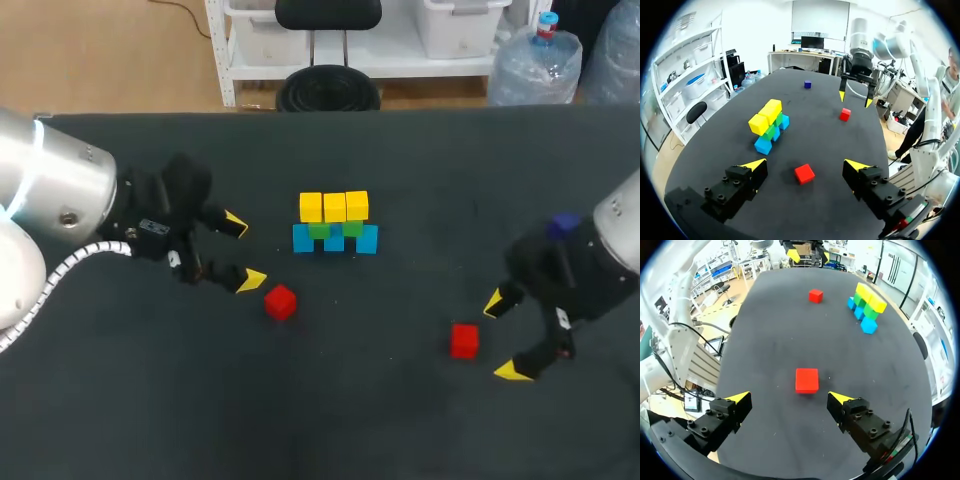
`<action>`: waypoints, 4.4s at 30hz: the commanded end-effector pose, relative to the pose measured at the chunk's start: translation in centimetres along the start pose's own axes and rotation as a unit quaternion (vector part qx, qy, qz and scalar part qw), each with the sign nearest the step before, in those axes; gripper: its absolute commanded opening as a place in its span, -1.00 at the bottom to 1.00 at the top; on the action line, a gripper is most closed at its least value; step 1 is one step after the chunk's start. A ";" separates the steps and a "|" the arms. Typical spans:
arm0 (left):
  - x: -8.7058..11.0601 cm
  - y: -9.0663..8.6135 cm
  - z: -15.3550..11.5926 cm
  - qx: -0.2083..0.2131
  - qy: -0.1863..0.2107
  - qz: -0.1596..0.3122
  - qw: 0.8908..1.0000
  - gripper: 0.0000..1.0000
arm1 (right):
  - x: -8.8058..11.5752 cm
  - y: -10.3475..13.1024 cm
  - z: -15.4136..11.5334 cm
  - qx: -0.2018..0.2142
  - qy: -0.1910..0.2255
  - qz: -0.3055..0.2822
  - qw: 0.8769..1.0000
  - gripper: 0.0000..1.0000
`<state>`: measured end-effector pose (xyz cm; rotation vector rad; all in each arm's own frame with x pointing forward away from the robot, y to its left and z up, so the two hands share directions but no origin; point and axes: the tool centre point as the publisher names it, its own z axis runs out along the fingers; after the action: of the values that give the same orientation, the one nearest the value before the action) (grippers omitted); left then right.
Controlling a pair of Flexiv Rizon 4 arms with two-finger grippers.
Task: Place the blue cubes, place green cubes on the blue cubes, place the yellow cubes on the green cubes, then place the red cubes on the yellow cubes, and place purple cube on the red cubes.
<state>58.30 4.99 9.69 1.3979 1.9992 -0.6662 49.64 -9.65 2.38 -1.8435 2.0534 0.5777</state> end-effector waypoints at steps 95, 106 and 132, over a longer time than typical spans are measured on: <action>0.1 0.0 0.1 0.000 -0.002 0.001 1.000 1.00 | -14.2 -12.9 -5.5 0.080 -0.051 -0.033 0.995 -1.00; 0.1 0.0 0.1 0.000 -0.002 0.001 1.000 1.00 | -15.9 -14.8 -4.9 0.071 -0.072 -0.030 0.994 -1.00; 0.1 0.0 0.1 0.000 -0.002 0.001 1.000 1.00 | -16.3 -15.9 -2.7 0.059 -0.043 -0.025 0.997 -1.00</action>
<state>58.31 4.99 9.69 1.3979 1.9992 -0.6662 66.26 0.87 11.85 -1.7479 1.9341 0.4857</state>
